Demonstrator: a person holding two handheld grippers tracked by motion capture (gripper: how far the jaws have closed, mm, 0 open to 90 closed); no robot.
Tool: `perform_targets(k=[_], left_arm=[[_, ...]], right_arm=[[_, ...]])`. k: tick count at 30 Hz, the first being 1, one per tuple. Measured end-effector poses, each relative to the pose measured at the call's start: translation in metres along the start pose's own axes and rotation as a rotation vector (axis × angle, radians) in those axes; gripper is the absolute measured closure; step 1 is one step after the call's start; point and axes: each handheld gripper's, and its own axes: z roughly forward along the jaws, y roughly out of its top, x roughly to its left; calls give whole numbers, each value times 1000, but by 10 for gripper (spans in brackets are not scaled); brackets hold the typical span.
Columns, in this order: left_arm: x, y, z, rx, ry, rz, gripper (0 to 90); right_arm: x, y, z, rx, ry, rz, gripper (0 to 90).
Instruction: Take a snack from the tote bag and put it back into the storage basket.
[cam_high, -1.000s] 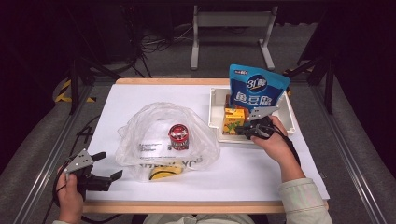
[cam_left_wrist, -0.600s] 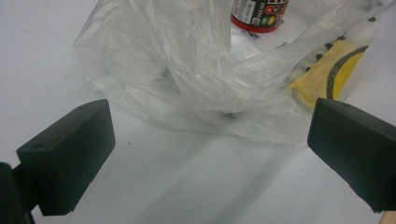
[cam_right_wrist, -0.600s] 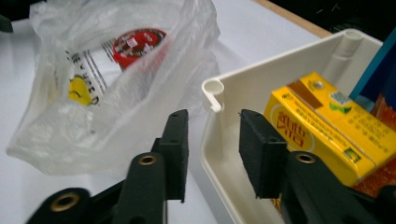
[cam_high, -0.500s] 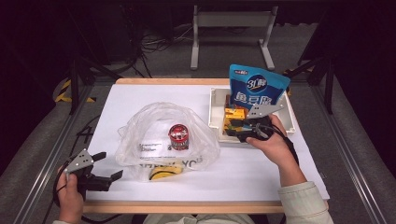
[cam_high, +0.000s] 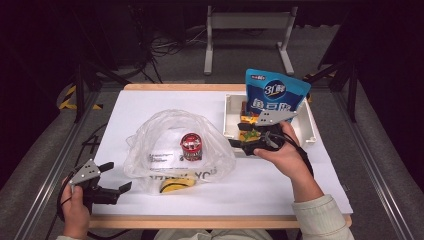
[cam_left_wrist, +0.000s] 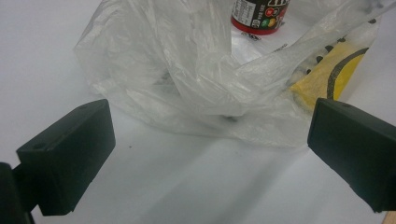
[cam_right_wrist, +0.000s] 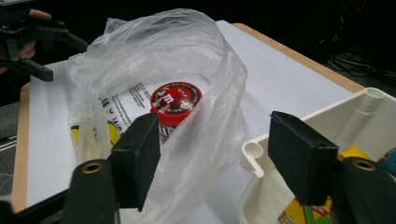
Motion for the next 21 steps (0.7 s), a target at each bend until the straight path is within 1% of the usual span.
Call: perform_targets(k=[1,2,3,5,8,14,17,20,21], left_arm=[[0,0,0,-2,-1,-1,13],[0,0,0,-2,-1,-1,13],[0,0,0,-2,-2,0,13],[0,0,-1,-1,1,-4,13],[0,0,-1,-2,-1,-3,13],[0,0,-1,-3,-2,-2,13],[0,0,0,-2,-2,-2,13],[0,0,-1,-3,-2,-3,13],[0,0,-1,-3,-2,-3,13]], right_arm=[[1,1,2,7,8,-1,303],[1,1,2,7,8,-1,303],[3,2,5,20,20,-5,280],[7,5,11,31,31,-29,245],[12,9,16,27,38,-37,207],[20,17,27,34,60,-57,186],[24,20,34,26,77,-63,185],[27,23,38,29,81,-82,182],[31,26,43,27,93,-92,182]])
